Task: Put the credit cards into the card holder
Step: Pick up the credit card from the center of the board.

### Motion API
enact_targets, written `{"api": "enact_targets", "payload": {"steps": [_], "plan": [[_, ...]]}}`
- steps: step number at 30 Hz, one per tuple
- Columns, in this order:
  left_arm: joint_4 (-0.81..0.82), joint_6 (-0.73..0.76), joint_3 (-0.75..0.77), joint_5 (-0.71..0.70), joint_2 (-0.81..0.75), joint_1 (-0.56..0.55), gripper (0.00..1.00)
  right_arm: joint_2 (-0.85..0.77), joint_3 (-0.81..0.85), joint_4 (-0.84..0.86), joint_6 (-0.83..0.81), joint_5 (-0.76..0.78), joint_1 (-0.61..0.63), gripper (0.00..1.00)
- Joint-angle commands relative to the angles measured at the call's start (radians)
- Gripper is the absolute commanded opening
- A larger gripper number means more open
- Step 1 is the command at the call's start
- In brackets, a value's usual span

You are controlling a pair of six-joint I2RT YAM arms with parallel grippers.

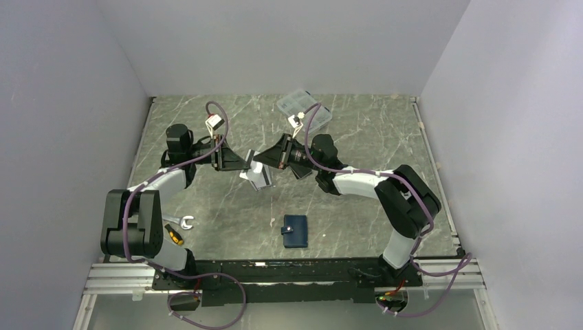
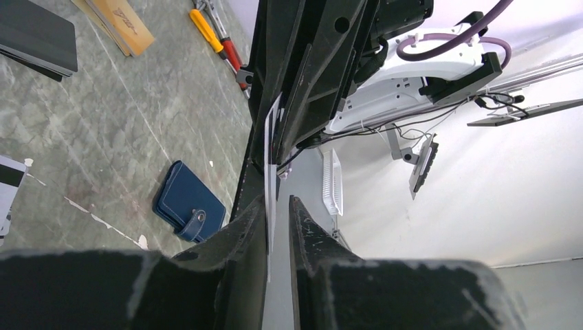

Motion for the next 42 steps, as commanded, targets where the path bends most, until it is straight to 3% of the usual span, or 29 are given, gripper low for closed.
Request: {"api": "enact_targets", "payload": {"steps": [1,9,17,23,26,29,33,42], "plan": [[0.06,-0.007,0.017,0.035,-0.021,0.016,0.2,-0.02,-0.025,0.017,-0.008,-0.05,0.0,0.15],[0.023,0.022,0.024,0.031,-0.02,0.023,0.1,0.033,-0.035,0.177,0.109,-0.142,0.0,0.17],[-0.066,0.09,0.042,0.028,-0.036,0.023,0.11,0.036,-0.016,0.157,0.102,-0.17,0.005,0.12],[-0.1,0.119,0.049,0.026,-0.039,0.023,0.18,0.0,-0.036,0.085,0.054,-0.158,0.006,0.02],[-0.151,0.165,0.056,0.02,-0.049,0.023,0.3,-0.02,-0.041,0.047,0.031,-0.135,0.002,0.0],[-0.303,0.277,0.078,0.01,-0.072,0.023,0.41,-0.047,-0.044,0.018,0.007,-0.108,-0.008,0.0],[-0.407,0.37,0.099,0.024,-0.079,0.023,0.42,-0.079,-0.053,0.008,0.001,-0.084,-0.029,0.0],[-0.344,0.337,0.083,0.061,-0.116,-0.01,0.36,-0.077,-0.031,-0.023,0.0,-0.05,-0.031,0.0]]}}
